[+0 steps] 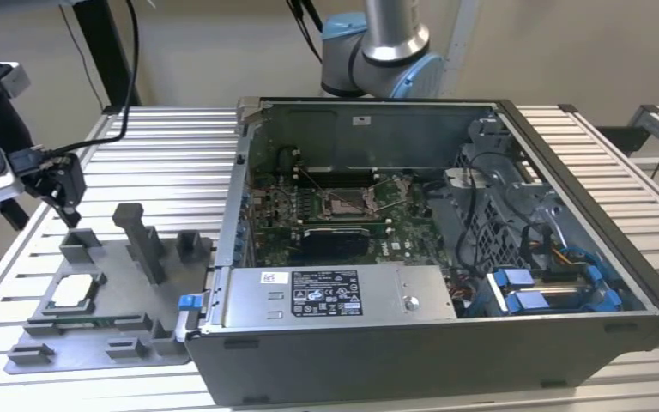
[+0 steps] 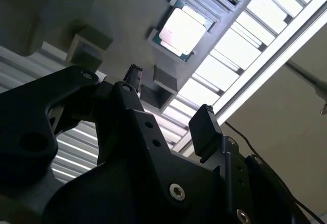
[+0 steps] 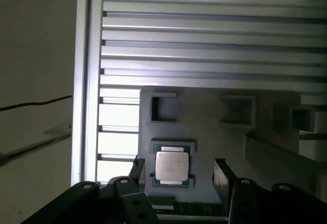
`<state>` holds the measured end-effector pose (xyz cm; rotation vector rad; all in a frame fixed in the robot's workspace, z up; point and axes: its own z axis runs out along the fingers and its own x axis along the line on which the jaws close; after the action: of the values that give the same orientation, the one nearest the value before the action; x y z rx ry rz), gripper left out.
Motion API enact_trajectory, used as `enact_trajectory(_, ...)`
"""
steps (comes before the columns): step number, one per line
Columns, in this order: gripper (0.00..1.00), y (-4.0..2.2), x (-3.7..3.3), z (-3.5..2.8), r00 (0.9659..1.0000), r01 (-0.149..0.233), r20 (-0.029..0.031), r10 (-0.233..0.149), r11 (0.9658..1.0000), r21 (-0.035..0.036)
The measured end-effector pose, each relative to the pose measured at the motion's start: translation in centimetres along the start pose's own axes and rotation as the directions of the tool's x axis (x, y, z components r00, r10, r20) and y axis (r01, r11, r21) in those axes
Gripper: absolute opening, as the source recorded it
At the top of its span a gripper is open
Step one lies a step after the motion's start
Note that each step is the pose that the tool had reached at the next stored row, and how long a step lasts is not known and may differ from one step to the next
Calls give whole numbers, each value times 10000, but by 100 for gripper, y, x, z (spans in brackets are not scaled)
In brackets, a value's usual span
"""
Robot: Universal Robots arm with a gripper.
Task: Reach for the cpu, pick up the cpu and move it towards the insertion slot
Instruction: 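Pick up the cpu and move it towards the insertion slot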
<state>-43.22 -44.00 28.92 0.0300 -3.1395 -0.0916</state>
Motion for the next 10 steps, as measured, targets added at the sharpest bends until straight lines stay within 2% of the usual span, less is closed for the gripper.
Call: enact_trajectory(10,100,-21,1,118,10000,-1,-1,1,10000,0)
